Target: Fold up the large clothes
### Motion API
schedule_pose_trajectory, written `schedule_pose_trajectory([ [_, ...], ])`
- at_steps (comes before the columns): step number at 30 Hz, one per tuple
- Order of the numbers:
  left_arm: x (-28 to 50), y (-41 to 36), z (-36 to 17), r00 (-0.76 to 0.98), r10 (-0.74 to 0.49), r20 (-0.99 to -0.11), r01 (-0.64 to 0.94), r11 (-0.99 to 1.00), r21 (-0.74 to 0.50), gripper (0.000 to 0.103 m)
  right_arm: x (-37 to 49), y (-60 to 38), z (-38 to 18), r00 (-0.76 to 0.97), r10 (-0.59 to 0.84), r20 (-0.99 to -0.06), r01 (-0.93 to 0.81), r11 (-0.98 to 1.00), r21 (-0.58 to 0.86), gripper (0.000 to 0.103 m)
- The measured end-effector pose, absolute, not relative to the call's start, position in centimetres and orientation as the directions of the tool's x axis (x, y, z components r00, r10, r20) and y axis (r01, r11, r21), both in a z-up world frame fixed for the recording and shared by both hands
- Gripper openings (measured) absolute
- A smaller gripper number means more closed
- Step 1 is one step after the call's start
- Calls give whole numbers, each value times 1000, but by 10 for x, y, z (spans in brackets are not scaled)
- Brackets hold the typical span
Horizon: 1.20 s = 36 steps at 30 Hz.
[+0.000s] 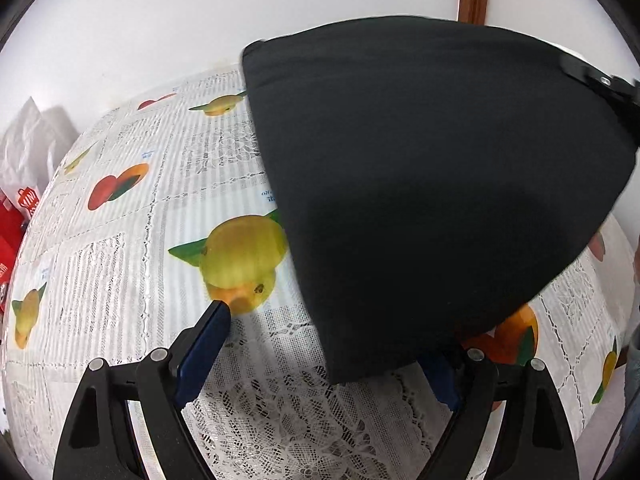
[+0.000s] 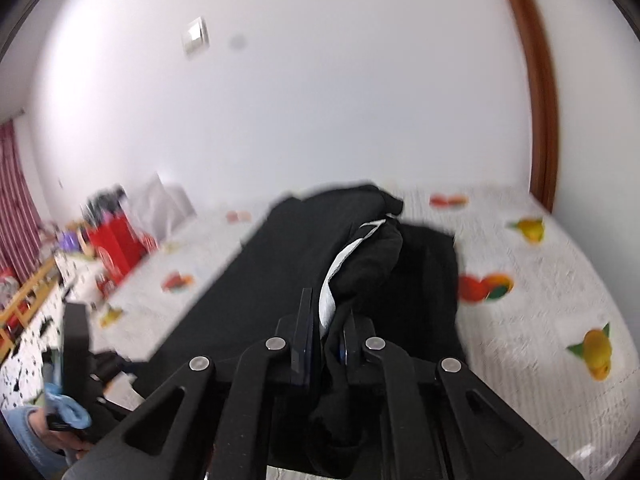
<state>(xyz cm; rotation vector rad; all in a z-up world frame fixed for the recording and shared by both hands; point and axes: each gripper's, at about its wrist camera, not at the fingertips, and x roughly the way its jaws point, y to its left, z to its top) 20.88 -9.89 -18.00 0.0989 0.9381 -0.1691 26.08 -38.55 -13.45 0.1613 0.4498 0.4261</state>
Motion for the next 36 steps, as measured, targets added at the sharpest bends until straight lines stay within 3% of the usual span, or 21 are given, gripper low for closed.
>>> schedule_pose_trajectory([
  [3,206,-99,-180,587,-100,-803,184,983,11,88,250,-408,-144,843,412,-347,-331,904,270,9],
  [9,202,-98,-179,581,-99,-808,181,983,10,88,279,-413,-192,789,250,-561,-157,965,209,11],
  [16,202,-81,-174,580,-162,-798,199,978,-54,83,271,-419,-178,770,177,-613,-98,982,160,33],
  [20,194,-75,-167,592,-199,-781,216,973,-84,80,245,-434,-171,760,165,-629,-101,985,137,37],
  [27,185,-74,-161,594,-226,-772,230,967,-107,71,214,-448,-183,699,128,-704,-90,992,91,38],
  [36,186,-79,-161,588,-246,-770,252,961,-115,53,220,-438,-210,668,185,-721,-113,983,147,38],
])
